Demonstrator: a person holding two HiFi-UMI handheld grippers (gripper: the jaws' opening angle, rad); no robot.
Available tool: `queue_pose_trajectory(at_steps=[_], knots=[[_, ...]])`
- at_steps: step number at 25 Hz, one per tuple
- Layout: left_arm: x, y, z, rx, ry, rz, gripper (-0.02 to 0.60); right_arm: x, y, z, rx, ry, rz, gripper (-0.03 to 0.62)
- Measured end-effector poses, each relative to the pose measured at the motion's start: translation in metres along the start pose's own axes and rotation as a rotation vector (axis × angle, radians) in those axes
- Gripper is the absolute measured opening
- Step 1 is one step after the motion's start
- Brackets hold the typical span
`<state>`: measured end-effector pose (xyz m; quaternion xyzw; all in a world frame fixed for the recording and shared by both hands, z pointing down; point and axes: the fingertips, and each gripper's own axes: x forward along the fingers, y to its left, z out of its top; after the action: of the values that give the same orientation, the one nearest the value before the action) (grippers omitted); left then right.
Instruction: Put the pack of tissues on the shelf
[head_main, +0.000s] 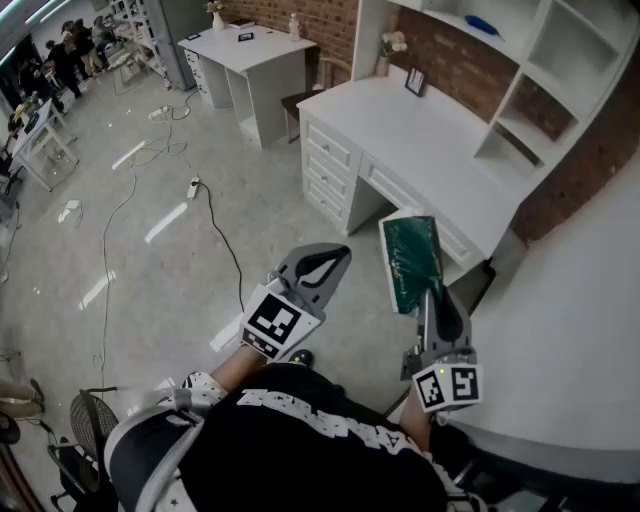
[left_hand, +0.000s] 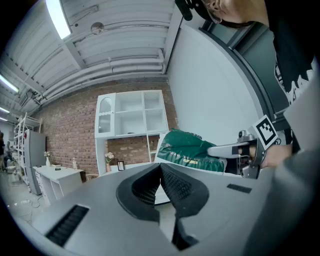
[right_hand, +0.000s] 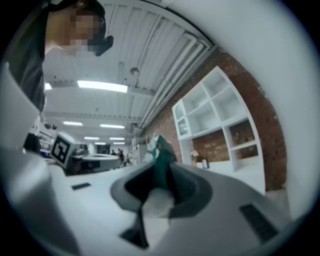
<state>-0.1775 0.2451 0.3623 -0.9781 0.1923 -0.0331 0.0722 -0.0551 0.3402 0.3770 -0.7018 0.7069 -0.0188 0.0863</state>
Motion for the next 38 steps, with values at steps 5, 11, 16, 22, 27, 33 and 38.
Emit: queue_pose_trajectory(at_steps=[5,11,16,22,27,33,38], knots=[[0.001,-0.003,-0.004,-0.004,0.0,0.023,0.034,-0.002,-0.004,-0.005,0.005,0.005,0.017,0.098],[-0.004,-0.005,-0.006,-0.005,0.007,0.049,0.034,-0.004,-0.003,-0.005,0.027,-0.004,0.042,0.098],[-0.009,-0.008,-0.004,0.001,0.019,0.07,0.034,-0.004,0.0,-0.003,0.032,-0.011,0.072,0.098],[-0.005,-0.011,-0.005,0.006,0.035,0.102,0.034,-0.005,-0.008,-0.006,0.052,-0.003,0.1,0.098],[-0.011,-0.019,-0.007,0.015,0.039,0.119,0.034,-0.011,-0.006,-0.008,0.049,-0.007,0.125,0.098],[-0.018,-0.001,-0.013,0.0,0.031,0.159,0.034,0.003,0.001,-0.013,0.039,-0.002,0.153,0.097],[-0.01,0.025,-0.017,-0.012,0.016,0.157,0.034,0.027,0.003,-0.01,0.016,0.001,0.144,0.097]])
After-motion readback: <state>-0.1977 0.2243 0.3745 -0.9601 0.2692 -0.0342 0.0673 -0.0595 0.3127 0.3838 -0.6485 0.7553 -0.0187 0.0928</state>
